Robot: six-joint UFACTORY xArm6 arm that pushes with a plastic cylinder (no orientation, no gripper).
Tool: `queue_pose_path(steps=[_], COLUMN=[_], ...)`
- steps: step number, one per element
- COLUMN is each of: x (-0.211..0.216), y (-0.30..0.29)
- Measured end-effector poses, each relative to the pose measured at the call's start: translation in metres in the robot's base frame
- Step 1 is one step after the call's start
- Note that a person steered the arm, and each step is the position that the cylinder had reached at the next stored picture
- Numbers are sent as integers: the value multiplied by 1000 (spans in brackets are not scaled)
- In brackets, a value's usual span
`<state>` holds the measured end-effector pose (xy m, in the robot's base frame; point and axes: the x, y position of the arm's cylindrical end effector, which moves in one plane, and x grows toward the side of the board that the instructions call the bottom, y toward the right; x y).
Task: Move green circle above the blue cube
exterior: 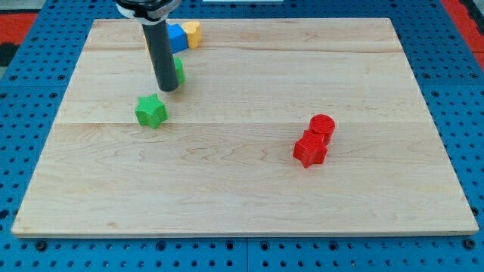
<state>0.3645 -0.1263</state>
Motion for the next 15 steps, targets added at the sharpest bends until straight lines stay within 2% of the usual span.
queue_pose_path(steps=[2, 3, 4, 5, 6, 7, 9, 10, 13, 15], x=[-31, -32, -38, -40, -59, -79, -87, -107, -101, -106], y=[-13, -58, -40, 7, 36, 57, 78, 78, 49, 62])
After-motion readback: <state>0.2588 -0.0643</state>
